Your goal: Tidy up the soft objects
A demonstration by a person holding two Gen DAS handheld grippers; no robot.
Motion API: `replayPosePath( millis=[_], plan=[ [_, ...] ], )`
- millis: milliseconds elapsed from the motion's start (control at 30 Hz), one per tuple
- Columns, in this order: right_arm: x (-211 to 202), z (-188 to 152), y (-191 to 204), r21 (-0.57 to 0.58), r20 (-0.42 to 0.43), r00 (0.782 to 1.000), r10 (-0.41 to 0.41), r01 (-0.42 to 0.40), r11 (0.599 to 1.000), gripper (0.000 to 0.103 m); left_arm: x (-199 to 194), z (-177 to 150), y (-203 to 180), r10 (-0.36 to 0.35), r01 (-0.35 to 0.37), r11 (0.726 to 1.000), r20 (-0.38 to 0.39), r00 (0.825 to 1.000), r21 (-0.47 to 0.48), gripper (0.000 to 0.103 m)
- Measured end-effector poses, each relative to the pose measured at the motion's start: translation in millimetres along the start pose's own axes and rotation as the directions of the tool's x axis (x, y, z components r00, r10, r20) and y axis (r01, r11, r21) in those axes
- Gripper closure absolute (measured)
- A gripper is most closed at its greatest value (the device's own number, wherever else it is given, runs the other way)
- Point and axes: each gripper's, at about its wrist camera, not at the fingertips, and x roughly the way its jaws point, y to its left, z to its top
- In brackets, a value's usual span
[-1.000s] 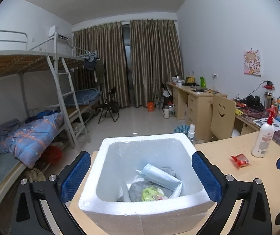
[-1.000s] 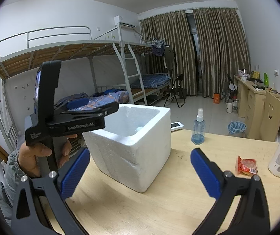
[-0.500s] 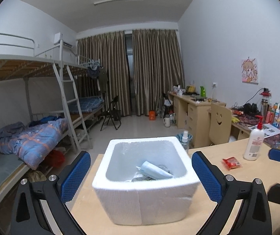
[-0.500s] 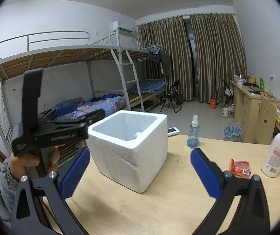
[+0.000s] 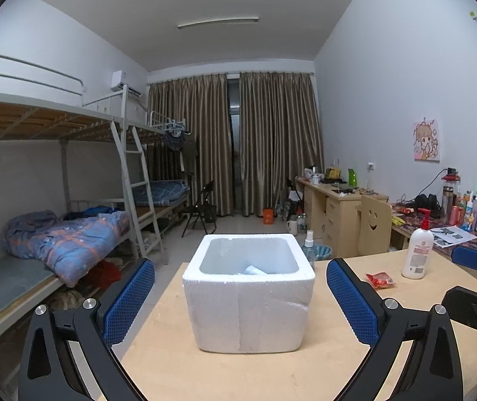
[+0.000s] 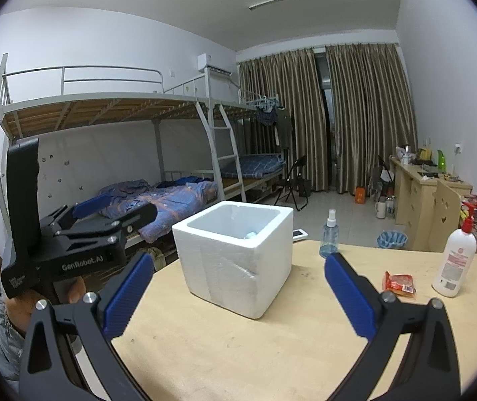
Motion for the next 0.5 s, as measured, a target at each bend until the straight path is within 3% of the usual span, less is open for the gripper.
replayPosePath(
  millis=[500],
  plan=[
    [-20,-41,11,0.003,0.051,0.998,-0.043,0.042,0.999,0.000,-31,-53,-5,-0.040,0.040,0.998,0.006,0.999,-0.039,0.000]
  ],
)
